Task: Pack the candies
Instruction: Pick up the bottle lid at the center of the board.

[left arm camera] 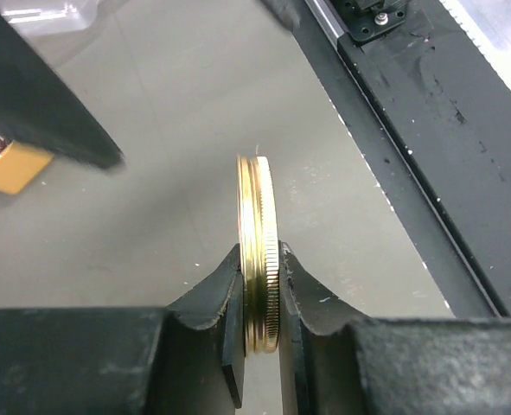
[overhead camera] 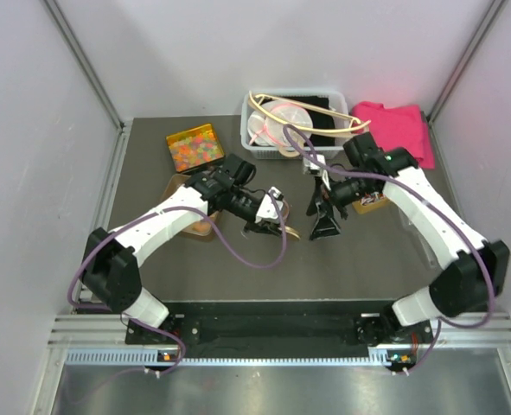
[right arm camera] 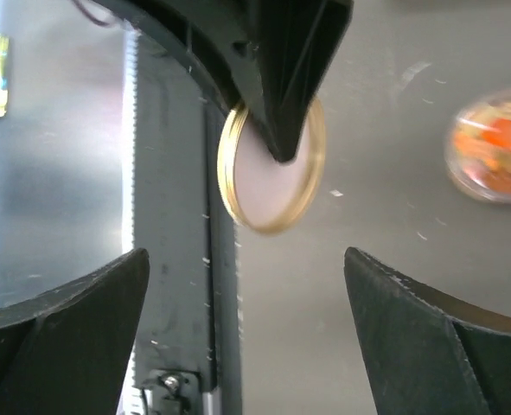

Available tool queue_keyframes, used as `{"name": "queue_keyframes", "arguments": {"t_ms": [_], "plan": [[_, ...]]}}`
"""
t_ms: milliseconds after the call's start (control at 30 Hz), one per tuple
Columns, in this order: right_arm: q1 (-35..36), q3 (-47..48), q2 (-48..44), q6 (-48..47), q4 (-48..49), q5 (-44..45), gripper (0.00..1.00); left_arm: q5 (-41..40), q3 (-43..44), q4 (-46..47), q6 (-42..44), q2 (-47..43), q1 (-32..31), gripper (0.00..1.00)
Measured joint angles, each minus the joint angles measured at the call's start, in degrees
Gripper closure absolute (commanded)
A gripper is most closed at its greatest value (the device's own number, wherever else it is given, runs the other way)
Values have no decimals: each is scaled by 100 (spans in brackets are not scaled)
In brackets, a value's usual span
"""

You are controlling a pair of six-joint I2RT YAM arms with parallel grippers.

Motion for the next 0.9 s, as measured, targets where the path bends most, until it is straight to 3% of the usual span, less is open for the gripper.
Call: {"name": "queue_keyframes", "arguments": {"t_ms": [167, 467, 900], "plan": [[-4, -678, -994, 780, 1108, 942, 3, -63, -199, 411, -544, 0, 4, 99], [-2, -2299, -2708, 1613, 3156, 2706, 1, -256, -496, 1888, -2411, 15, 151, 100], [927, -2326, -2938, 940, 3348, 4271, 1, -433, -494, 3558, -5543, 627, 579, 100]]}}
